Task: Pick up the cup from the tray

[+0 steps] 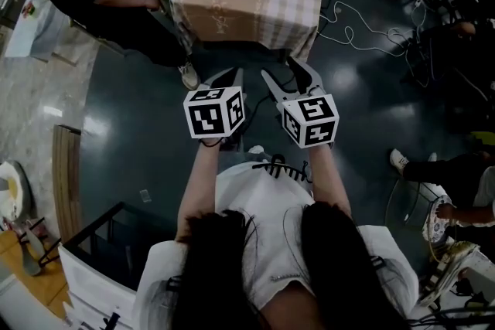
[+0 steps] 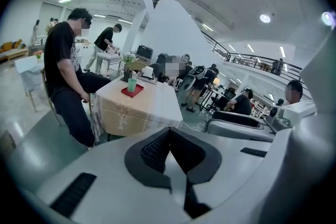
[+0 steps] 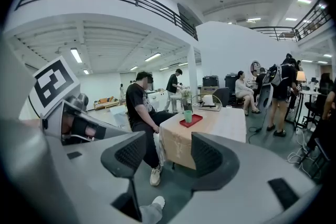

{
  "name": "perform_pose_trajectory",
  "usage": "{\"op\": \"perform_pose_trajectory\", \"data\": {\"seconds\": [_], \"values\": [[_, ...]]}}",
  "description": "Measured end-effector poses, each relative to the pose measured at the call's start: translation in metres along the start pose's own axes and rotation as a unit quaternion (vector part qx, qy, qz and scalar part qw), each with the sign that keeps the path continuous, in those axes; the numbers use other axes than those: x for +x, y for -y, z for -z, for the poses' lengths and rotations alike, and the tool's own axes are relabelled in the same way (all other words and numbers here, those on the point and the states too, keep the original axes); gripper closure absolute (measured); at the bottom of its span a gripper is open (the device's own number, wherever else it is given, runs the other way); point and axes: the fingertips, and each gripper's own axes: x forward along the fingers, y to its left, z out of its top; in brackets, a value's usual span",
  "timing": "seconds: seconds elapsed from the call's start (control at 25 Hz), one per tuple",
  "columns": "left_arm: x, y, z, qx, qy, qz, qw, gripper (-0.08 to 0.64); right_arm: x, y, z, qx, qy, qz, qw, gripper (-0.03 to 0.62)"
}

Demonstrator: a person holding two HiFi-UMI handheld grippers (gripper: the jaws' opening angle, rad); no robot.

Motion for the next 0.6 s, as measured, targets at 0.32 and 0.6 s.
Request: {"op": "perform_pose_trajectory", "data": {"seconds": [0.32,0.6], "values": [[0.028,-0.032,-0.045,-0.002,0.002,0.001,1.0000,0.554,0.046,0.015,-0.029,-0.006,0.002,0.004,1.000,0.321],[0.069,-0.065,-0.095,0.025,-0.010,0.000,0.9996,0.554,0.110,0.032,-0.050,0.002,-0.013,0.003,1.000,0.308]]}}
